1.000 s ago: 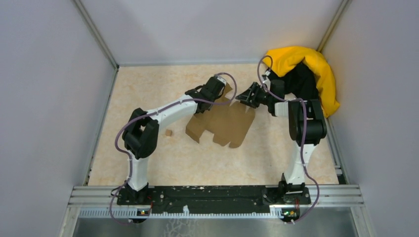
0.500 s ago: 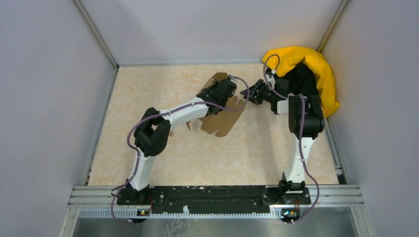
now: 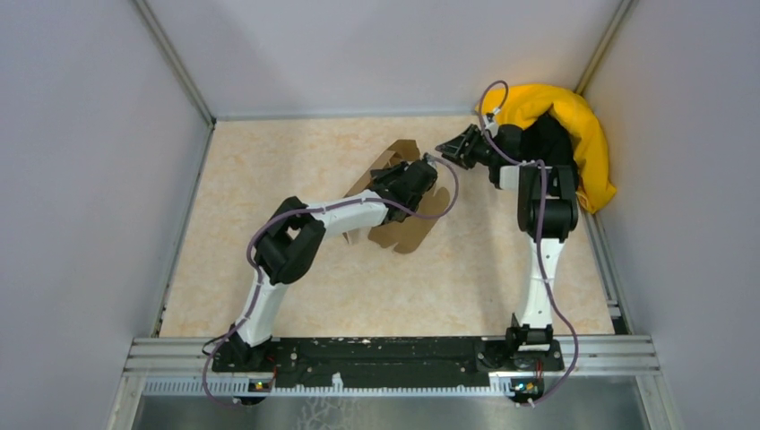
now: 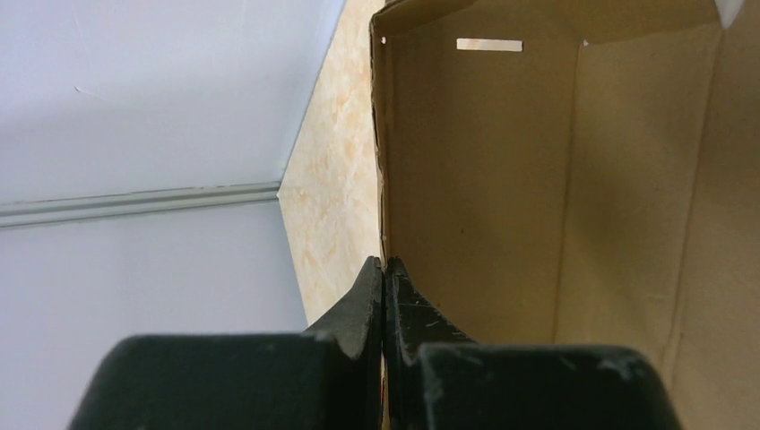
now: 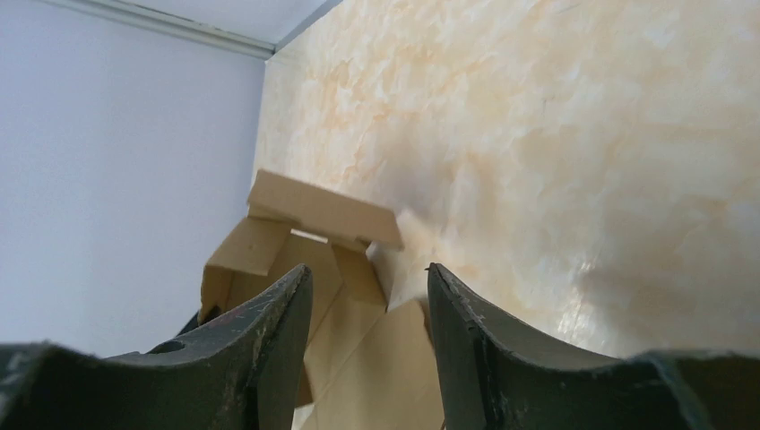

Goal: Fold the paper box

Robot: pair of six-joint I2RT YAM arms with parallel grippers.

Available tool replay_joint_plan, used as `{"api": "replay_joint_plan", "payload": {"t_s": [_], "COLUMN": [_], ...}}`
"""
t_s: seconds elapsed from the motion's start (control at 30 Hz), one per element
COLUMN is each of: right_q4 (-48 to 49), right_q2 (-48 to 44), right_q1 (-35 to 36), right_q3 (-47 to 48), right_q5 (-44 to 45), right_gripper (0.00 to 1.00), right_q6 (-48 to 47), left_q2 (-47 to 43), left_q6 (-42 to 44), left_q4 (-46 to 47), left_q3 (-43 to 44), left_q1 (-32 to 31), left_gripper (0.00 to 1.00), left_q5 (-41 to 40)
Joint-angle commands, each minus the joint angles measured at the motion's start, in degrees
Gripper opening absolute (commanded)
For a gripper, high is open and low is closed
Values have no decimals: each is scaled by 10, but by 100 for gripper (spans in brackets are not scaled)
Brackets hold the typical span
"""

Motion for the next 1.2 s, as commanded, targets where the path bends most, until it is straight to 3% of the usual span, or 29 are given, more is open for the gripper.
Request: {"api": "replay_joint_plan", "payload": {"t_s": [0.0,0.27,0.73,1.17], "right_q4": [-12,-5,-18,35], "right_q2": [40,105,157,121], "right_q1": [1,7,45,56], "right_q3": [71,151,232,150], "right_q5": [11,-14,-58,-86], "right_gripper": [48,39,41,41], "right_q6": [2,27,31,29], "left_q2": [9,7,6,10], "left_q6": [13,36,113,118], "left_q4": [38,74,148,151], "left_q3": [-16,-36,-45,-40], "left_q1": [-8,-14,-31,-30], "left_gripper": [0,0,0,0], "left_q5": [-18,-26,-53,-48]}}
